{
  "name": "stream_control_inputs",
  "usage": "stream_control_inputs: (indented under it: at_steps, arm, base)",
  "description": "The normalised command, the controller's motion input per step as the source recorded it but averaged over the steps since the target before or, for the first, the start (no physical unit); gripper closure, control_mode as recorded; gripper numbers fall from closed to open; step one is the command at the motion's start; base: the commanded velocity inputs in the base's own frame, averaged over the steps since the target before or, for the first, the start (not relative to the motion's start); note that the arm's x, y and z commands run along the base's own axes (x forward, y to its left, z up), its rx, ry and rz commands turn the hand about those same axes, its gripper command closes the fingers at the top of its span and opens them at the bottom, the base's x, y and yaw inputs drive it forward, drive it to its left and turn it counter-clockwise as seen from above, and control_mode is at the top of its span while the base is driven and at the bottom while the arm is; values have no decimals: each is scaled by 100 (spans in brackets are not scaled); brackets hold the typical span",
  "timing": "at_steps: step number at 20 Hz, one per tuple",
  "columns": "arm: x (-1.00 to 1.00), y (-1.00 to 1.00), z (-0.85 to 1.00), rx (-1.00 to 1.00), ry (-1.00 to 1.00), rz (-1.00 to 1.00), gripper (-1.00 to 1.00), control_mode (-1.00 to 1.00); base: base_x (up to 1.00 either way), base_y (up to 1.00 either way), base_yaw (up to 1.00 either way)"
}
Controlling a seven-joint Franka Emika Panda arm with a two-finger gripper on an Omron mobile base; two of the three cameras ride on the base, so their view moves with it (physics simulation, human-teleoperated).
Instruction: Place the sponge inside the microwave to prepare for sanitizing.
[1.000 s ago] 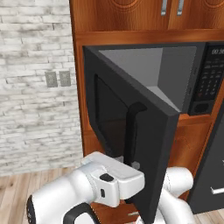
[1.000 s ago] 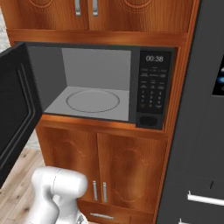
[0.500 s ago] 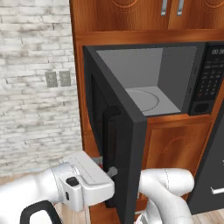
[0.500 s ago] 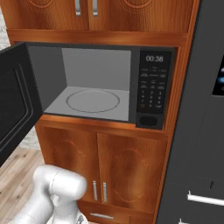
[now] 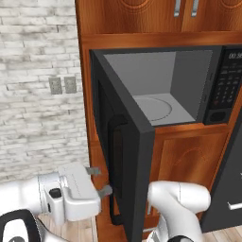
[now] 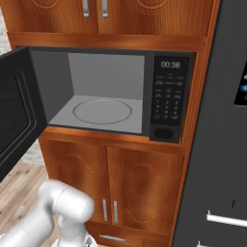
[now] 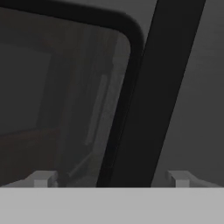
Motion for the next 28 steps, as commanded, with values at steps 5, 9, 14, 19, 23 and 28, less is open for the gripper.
stream_control_inputs:
  at_steps: [5,9,14,19,23,28]
  arm:
    - [0,66,-12,0,0,-2,-100,-100]
    - [-2,57,-12,0,0,-1,-100,-100]
    - [-49,26,-7,0,3,0,-100,-100]
    - [-81,11,0,0,2,0,-100,-100]
    - [-97,-3,0,3,2,3,-100,-100]
    - [-99,-24,6,14,7,12,-100,-100]
  base:
    - [0,0,0]
    - [0,0,0]
    - [0,0,0]
    - [0,0,0]
    - [0,0,0]
    - [0,0,0]
